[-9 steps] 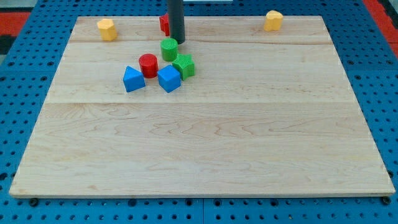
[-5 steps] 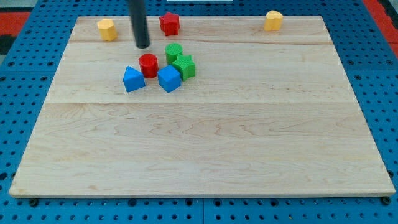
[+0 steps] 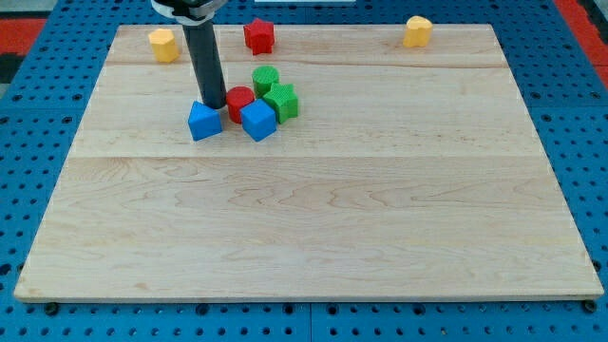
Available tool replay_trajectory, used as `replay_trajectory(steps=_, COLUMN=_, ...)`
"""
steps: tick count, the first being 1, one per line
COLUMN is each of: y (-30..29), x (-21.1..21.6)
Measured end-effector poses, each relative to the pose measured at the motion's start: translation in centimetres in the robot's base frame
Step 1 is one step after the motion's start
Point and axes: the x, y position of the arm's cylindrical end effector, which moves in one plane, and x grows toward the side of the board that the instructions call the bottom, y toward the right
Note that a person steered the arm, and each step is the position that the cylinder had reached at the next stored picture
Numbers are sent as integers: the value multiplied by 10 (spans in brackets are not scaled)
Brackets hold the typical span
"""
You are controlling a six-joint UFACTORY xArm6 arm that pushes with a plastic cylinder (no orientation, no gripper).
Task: Move the red circle along with the green star slightly right
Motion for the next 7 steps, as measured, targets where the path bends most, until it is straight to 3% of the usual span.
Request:
replay_trajectory(steps=5, y=119, x=-11)
replay_trajectory(steps=7, y=72, x=20)
